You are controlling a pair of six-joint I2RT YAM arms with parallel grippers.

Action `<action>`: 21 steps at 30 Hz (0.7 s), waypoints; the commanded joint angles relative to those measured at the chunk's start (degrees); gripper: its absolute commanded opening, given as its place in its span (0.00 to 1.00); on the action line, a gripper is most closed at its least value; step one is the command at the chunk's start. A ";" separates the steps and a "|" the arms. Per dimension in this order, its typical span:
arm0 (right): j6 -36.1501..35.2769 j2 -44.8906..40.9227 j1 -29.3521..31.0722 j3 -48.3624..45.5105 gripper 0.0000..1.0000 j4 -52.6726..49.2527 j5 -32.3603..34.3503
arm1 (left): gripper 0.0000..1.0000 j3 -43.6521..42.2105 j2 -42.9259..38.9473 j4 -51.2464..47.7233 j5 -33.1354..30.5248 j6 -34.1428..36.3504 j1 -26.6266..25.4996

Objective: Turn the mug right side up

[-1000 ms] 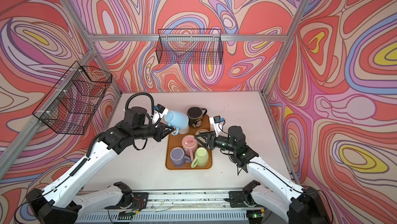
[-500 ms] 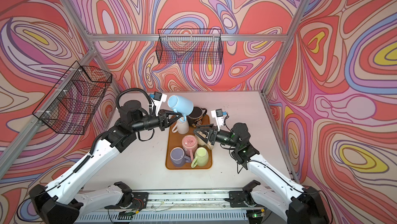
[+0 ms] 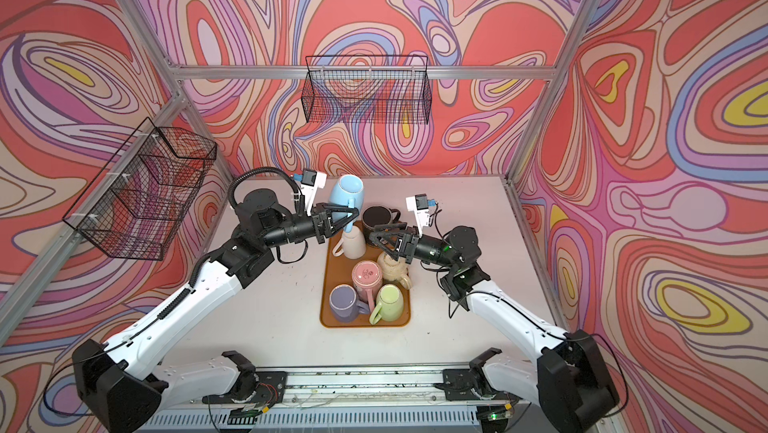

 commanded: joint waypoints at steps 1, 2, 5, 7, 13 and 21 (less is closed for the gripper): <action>-2.40 -0.30 -0.38 -1.04 0.71 -1.03 1.89 | 0.00 1.50 0.10 3.59 -0.75 1.38 -0.09; -2.94 -0.57 -0.56 -1.32 0.70 -1.77 2.15 | 0.00 1.03 -0.22 2.70 -0.99 1.98 -0.09; -5.41 -2.25 -0.94 -1.62 0.70 -5.25 2.77 | 0.00 -3.81 -2.56 2.01 -2.92 2.96 -0.09; -6.97 -3.39 -0.91 -2.15 0.71 -7.14 3.14 | 0.00 -8.33 -4.88 2.29 -4.33 3.63 -0.09; -8.04 -3.79 -0.92 -3.81 0.70 -8.20 2.38 | 0.00 -21.33 -11.28 4.41 -8.82 3.31 -0.01; -7.94 -3.02 -0.94 -5.11 0.70 -6.52 0.79 | 0.00 -31.57 -13.50 10.71 -11.40 2.79 1.03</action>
